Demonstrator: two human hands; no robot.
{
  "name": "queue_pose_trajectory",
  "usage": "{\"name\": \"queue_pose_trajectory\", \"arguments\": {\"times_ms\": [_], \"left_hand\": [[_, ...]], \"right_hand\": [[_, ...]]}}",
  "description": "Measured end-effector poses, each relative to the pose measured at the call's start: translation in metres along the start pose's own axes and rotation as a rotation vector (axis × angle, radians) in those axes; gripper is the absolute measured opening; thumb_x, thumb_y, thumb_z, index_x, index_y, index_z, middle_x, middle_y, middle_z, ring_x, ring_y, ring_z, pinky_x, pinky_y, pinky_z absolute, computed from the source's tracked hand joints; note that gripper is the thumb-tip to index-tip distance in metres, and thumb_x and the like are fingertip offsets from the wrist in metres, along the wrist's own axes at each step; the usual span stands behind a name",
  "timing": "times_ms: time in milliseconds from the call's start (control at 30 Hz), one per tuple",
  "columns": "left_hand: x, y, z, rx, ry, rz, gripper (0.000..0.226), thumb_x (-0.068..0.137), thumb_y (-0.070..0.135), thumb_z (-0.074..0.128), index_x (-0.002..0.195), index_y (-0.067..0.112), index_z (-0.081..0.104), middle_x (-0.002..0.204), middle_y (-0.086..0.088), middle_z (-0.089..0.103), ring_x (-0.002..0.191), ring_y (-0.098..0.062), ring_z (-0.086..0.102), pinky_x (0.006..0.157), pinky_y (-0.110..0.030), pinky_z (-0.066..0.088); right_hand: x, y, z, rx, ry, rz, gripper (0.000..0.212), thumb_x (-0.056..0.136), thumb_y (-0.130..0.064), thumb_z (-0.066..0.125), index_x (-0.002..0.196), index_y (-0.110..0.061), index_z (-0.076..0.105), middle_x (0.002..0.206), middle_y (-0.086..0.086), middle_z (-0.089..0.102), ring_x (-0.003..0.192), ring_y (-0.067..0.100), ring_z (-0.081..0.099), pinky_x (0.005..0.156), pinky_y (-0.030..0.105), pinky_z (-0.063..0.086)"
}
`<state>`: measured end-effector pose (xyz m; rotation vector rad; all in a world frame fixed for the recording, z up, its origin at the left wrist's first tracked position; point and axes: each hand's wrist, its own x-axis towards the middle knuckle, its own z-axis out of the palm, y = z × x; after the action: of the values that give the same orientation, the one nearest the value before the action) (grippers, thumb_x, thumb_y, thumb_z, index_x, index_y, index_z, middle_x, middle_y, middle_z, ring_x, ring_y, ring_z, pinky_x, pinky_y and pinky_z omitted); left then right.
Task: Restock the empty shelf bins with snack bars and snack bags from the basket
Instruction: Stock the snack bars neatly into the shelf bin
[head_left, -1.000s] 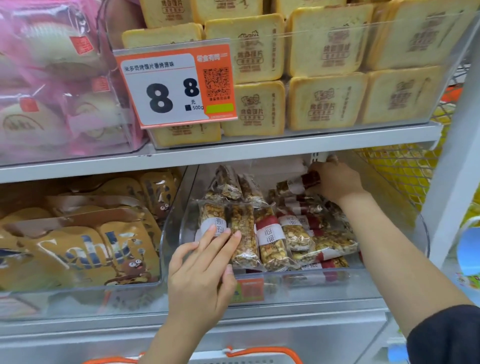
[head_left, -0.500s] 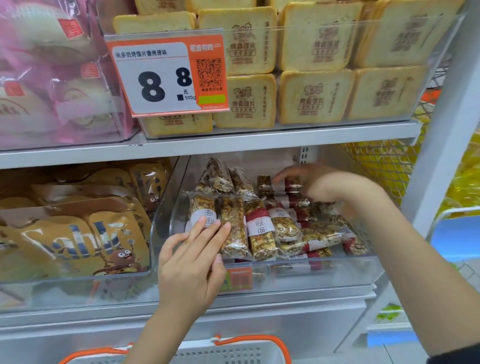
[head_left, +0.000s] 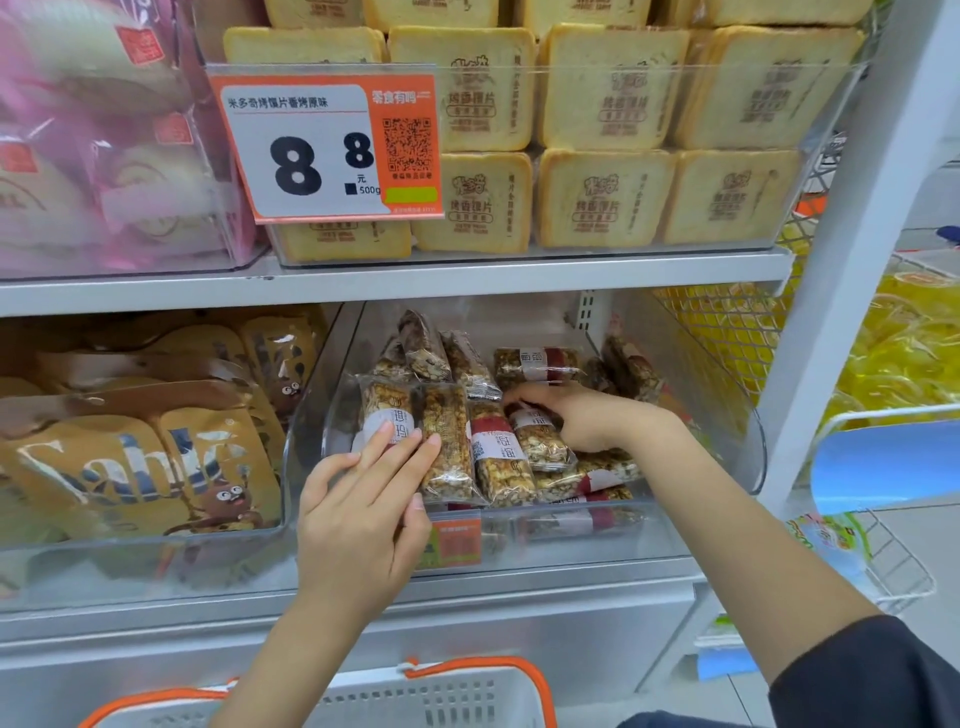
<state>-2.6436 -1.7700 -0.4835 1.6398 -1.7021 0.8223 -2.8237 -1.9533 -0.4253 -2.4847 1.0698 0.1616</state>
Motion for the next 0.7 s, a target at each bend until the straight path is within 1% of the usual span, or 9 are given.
{"name": "queue_pose_trajectory", "arguments": {"times_ms": [33,67,133,200,233,300,367,500,700], "left_hand": [[0.0,0.0,0.0,-0.001,-0.002,-0.001,0.042,0.093,0.024,0.033,0.117,0.018,0.068,0.121,0.003,0.064,0.121,-0.014,0.055,0.105,-0.025,0.026],[0.0,0.0,0.0,-0.002,-0.004,-0.001,0.042,0.093,0.024,0.034,0.117,0.018,0.068,0.121,0.003,0.064,0.121,-0.014,0.054,0.105,-0.025,0.026],[0.0,0.0,0.0,-0.003,-0.006,-0.002,0.042,0.093,0.024,0.035,0.117,0.018,0.068,0.121,0.003,0.064,0.121,-0.014,0.055,0.105,-0.025,0.026],[0.0,0.0,0.001,-0.001,-0.01,-0.001,0.041,0.093,0.023,0.035,0.117,0.018,0.068,0.122,0.003,0.064,0.121,-0.014,0.054,0.106,-0.025,0.026],[0.0,0.0,0.001,0.001,-0.012,-0.002,0.041,0.092,0.023,0.035,0.118,0.018,0.068,0.122,0.003,0.064,0.121,-0.014,0.054,0.106,-0.025,0.025],[0.0,0.0,0.0,0.003,-0.01,-0.005,0.041,0.093,0.023,0.035,0.118,0.018,0.068,0.122,0.003,0.064,0.121,-0.014,0.054,0.106,-0.025,0.026],[0.0,0.0,0.0,0.002,-0.007,-0.006,0.042,0.093,0.024,0.034,0.117,0.018,0.068,0.121,0.002,0.064,0.121,-0.014,0.054,0.105,-0.026,0.027],[0.0,0.0,0.001,-0.008,0.004,-0.002,0.042,0.094,0.025,0.033,0.116,0.018,0.068,0.121,0.002,0.065,0.121,-0.014,0.055,0.104,-0.028,0.029],[0.0,0.0,0.002,-0.002,0.032,0.004,0.041,0.093,0.023,0.035,0.116,0.018,0.069,0.12,0.002,0.065,0.12,-0.014,0.056,0.103,-0.027,0.03]], "right_hand": [[0.0,0.0,0.0,-0.031,-0.009,-0.012,0.088,0.079,0.019,0.034,0.138,-0.046,0.033,0.15,-0.004,0.033,0.106,0.023,0.056,0.064,0.024,0.048],[0.0,-0.001,0.0,-0.049,-0.003,-0.023,0.087,0.079,0.018,0.035,0.14,-0.044,0.033,0.153,-0.007,0.029,0.116,0.022,0.051,0.065,0.019,0.045],[-0.001,0.001,-0.001,-0.069,0.048,-0.037,0.079,0.081,0.013,0.041,0.137,-0.042,0.039,0.147,-0.005,0.039,0.108,0.019,0.055,0.06,0.017,0.045],[-0.003,0.007,-0.005,-0.095,0.122,-0.011,0.064,0.08,0.0,0.055,0.129,-0.041,0.044,0.128,-0.002,0.054,0.083,0.014,0.057,0.059,0.026,0.049],[-0.005,0.012,-0.007,-0.113,0.158,0.025,0.057,0.079,-0.01,0.064,0.125,-0.039,0.046,0.121,-0.002,0.058,0.079,0.013,0.057,0.06,0.028,0.049],[-0.008,0.021,-0.014,-0.177,0.235,0.131,0.054,0.074,-0.039,0.074,0.122,-0.036,0.048,0.116,-0.004,0.063,0.091,0.018,0.059,0.067,0.028,0.046],[-0.01,0.03,-0.021,-0.229,0.341,0.228,0.059,0.071,-0.054,0.073,0.122,-0.035,0.051,0.115,-0.003,0.063,0.103,0.022,0.058,0.071,0.029,0.047],[-0.002,0.043,-0.025,-0.16,0.511,0.273,0.05,0.079,-0.049,0.069,0.124,-0.032,0.055,0.122,0.004,0.061,0.119,0.027,0.048,0.084,0.037,0.047],[0.016,0.039,-0.013,-0.072,0.324,0.195,0.053,0.084,-0.031,0.069,0.135,-0.031,0.052,0.141,-0.001,0.049,0.13,0.027,0.042,0.103,0.036,0.037]]}}
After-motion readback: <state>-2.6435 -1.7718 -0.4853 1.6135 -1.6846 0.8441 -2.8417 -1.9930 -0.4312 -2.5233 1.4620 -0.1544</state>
